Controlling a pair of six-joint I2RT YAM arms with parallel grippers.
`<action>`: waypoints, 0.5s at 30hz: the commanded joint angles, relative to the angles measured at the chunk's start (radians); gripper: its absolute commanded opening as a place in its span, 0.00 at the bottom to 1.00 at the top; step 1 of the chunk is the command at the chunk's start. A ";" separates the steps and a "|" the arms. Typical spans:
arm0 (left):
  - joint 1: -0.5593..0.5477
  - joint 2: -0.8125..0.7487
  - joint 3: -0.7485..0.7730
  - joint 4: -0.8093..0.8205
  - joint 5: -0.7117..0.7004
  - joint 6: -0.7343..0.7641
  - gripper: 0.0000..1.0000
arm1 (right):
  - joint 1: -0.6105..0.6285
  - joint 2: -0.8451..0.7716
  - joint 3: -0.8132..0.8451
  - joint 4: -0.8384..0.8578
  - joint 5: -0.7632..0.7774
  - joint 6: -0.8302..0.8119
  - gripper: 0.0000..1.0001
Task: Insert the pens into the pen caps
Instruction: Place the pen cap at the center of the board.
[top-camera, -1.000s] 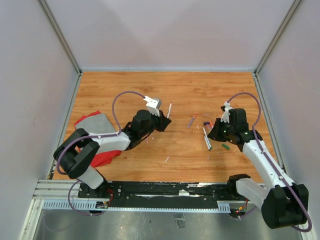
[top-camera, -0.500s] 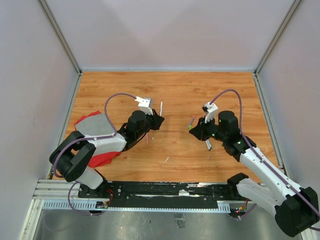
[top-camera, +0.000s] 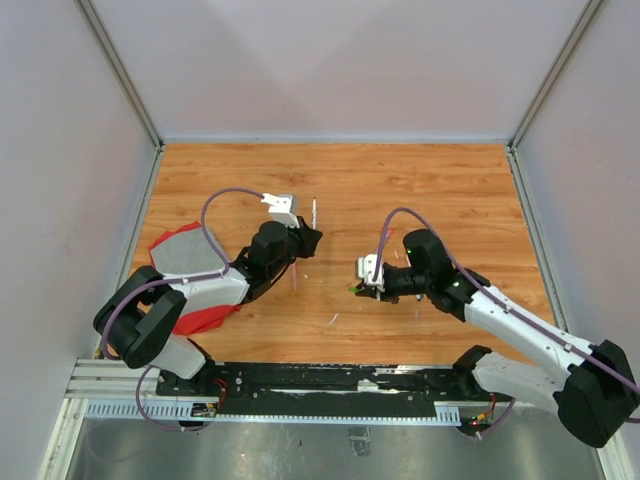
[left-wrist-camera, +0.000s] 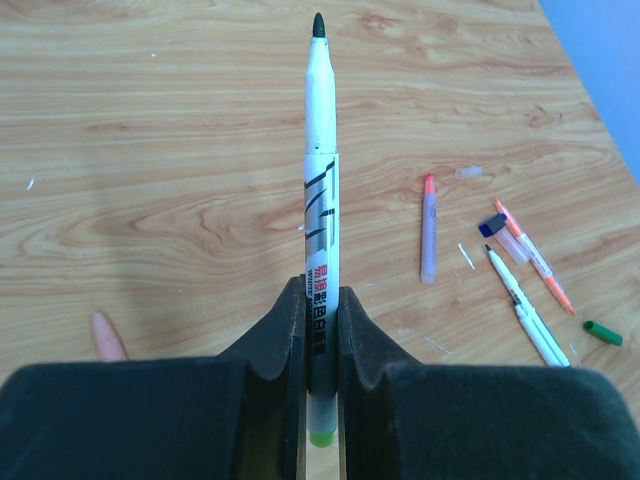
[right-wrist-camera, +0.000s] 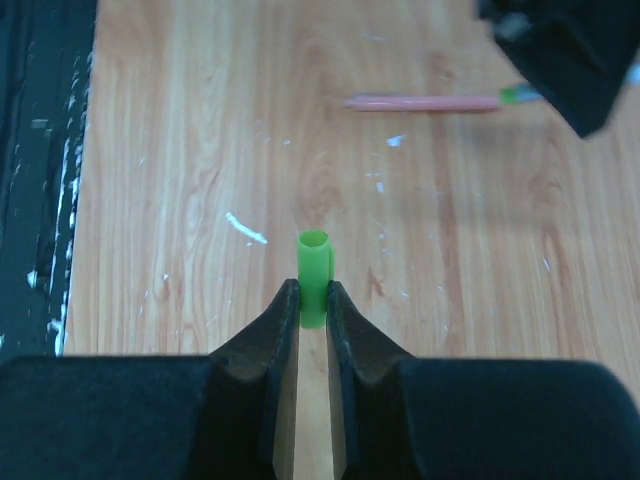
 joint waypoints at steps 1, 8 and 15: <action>0.008 -0.029 -0.012 0.013 -0.033 -0.007 0.01 | 0.065 0.083 0.101 -0.270 -0.086 -0.472 0.01; 0.012 -0.026 -0.011 0.011 -0.036 -0.007 0.00 | 0.158 0.302 0.249 -0.541 0.163 -0.732 0.01; 0.016 -0.026 -0.012 0.013 -0.030 -0.007 0.00 | 0.199 0.474 0.359 -0.688 0.260 -0.823 0.06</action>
